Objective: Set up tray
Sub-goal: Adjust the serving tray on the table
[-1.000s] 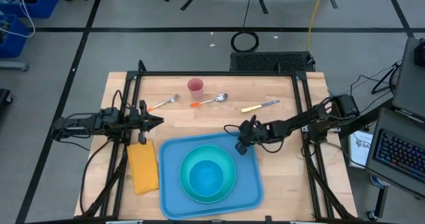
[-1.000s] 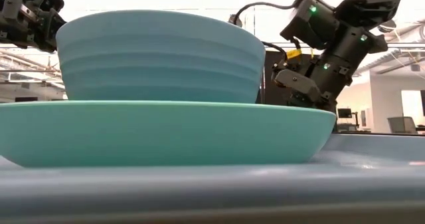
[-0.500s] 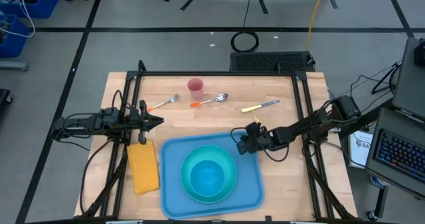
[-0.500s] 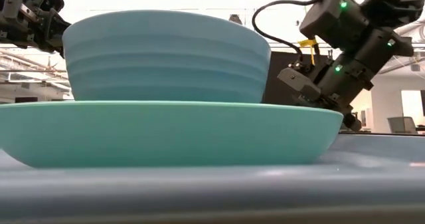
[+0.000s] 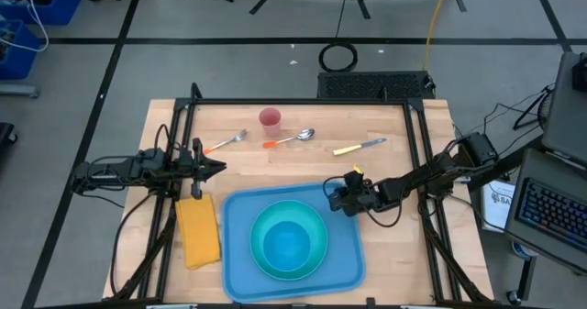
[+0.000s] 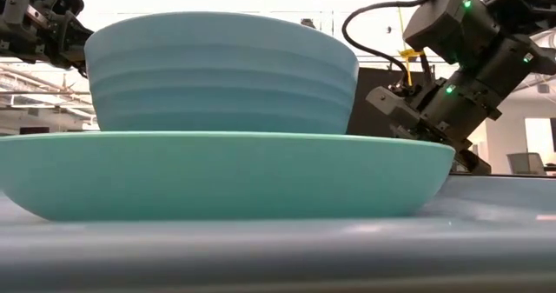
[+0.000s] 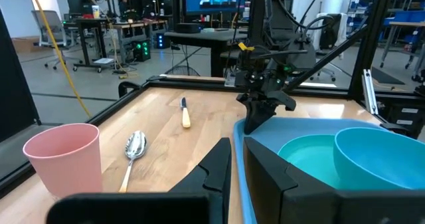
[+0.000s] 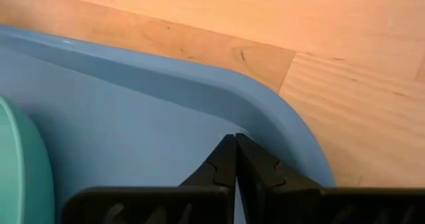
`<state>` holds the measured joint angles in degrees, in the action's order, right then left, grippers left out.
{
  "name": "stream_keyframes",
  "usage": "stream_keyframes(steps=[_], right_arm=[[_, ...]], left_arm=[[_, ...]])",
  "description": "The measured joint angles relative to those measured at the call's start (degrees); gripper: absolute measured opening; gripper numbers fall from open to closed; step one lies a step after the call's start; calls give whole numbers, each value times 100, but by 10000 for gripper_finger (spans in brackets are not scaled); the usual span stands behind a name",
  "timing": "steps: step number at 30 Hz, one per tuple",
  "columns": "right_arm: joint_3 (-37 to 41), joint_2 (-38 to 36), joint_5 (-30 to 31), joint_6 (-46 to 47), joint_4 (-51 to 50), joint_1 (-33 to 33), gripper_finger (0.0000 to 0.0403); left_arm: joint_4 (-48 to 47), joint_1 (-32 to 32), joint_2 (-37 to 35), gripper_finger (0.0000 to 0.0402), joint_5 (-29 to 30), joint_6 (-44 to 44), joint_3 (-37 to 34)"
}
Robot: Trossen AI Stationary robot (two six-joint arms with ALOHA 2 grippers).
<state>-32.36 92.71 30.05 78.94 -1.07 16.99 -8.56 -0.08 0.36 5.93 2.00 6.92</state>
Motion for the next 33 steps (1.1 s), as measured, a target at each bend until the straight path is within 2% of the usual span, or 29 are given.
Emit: stream_keyframes(steps=[9, 33], right_arm=[[0, 1, 39, 161, -11, 7, 0], [0, 114, 895, 525, -176, 195, 0]], left_arm=[[-37, -1, 0, 47, 0, 0, 0], [-62, 0, 0, 47, 0, 9, 0]])
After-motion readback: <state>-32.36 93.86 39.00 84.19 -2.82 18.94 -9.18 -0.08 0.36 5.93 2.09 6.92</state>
